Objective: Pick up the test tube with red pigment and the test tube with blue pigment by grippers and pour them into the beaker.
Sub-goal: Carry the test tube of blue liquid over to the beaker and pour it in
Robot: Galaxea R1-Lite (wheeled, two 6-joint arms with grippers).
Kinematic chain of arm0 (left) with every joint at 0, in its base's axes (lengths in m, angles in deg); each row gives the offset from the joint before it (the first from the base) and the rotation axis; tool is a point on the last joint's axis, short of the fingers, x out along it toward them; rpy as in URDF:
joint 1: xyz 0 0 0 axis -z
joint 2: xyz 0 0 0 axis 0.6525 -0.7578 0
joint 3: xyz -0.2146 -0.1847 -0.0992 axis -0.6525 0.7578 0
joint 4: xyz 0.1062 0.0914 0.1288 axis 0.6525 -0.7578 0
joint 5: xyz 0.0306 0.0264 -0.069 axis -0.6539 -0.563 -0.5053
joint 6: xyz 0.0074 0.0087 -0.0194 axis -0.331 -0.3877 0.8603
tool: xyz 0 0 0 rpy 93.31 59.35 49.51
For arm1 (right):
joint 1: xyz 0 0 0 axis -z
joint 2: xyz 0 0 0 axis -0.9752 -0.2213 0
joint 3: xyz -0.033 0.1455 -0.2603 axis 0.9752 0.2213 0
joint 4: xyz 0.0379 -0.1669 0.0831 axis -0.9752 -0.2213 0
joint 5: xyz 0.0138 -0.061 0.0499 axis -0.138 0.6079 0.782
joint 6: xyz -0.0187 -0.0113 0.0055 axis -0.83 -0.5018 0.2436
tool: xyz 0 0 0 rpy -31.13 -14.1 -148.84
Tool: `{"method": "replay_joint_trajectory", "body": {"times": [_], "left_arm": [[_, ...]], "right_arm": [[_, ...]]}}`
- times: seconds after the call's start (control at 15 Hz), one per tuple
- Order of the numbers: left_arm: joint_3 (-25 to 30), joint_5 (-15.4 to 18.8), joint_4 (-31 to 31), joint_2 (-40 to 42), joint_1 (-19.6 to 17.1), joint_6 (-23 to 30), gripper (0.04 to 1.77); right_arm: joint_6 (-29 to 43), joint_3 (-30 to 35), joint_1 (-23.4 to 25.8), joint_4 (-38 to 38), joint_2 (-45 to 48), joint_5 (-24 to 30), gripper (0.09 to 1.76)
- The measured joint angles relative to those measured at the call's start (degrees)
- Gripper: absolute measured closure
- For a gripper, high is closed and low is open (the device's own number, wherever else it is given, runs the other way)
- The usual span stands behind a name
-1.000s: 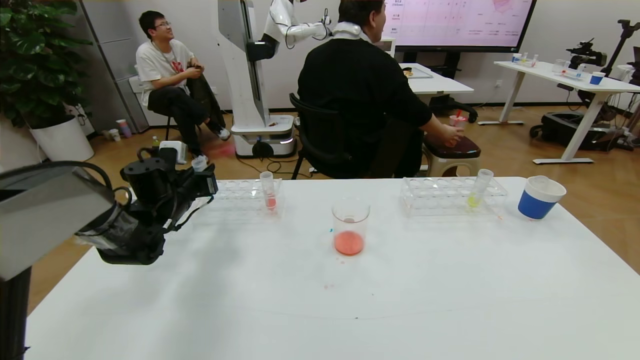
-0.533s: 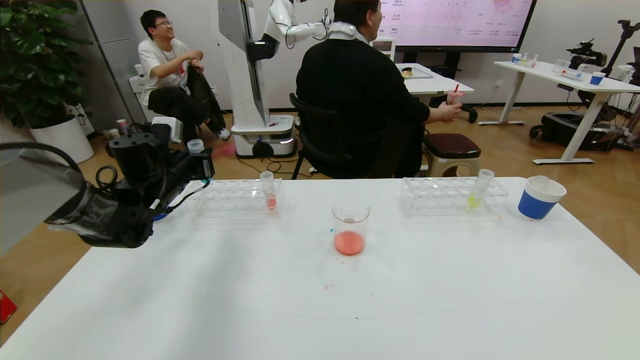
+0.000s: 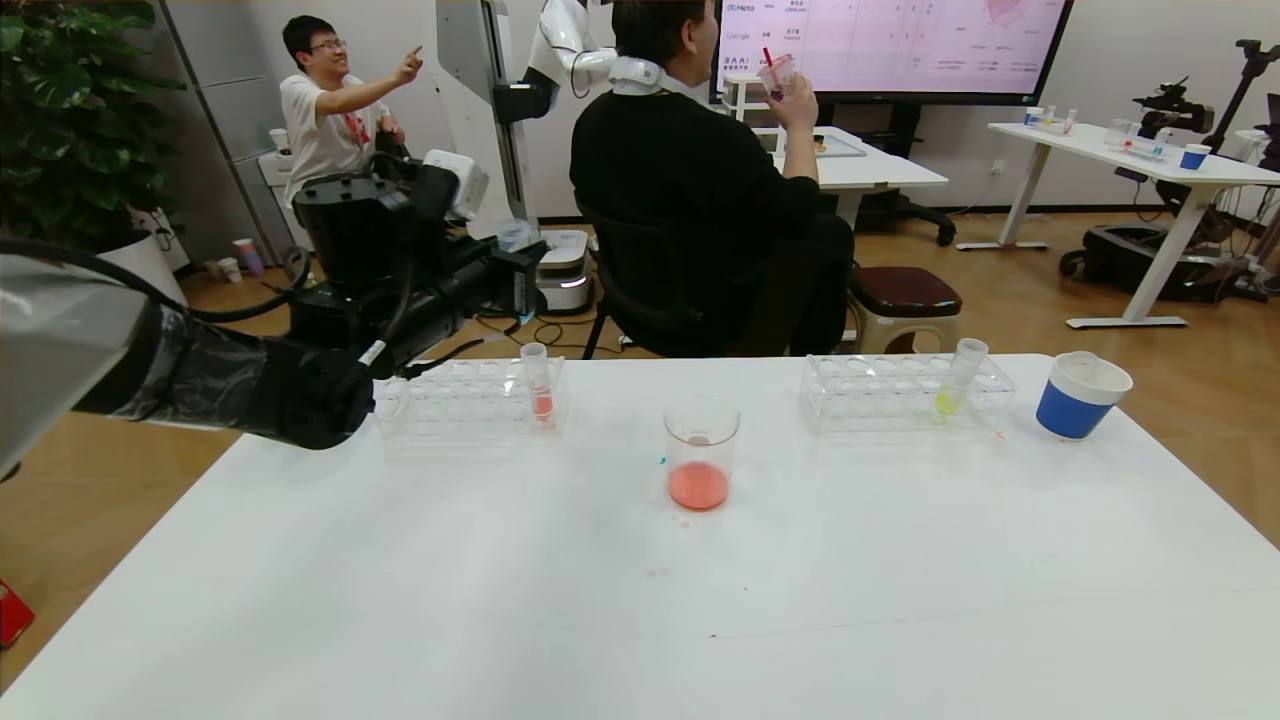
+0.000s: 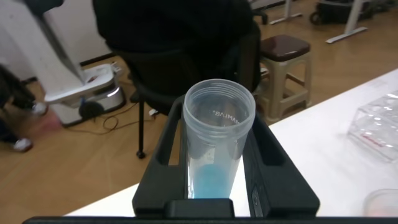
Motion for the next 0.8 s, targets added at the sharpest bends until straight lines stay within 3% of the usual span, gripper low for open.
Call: {"method": "replay_joint_trajectory", "body": {"times": [0.13,0.33,0.6,0.8], "left_arm": [[-1.2,1.6,0.3,-0.9,4.6,-2.1,1.29],[-1.4,5.4,4.4,-3.0,8.4,-9.2,1.29],[-1.6,10.1,10.7,-6.9,9.4,-22.1,1.29],[-2.4,12.7,15.6,-9.7,9.6,-28.9,1.30]], "right_arm": [[0.0,0.0,0.0,0.0,0.0,0.0,0.11],[0.0,0.0,0.0,0.0,0.0,0.0,0.11],[0.0,0.0,0.0,0.0,0.0,0.0,0.11],[0.0,0.0,0.0,0.0,0.0,0.0,0.11]]}}
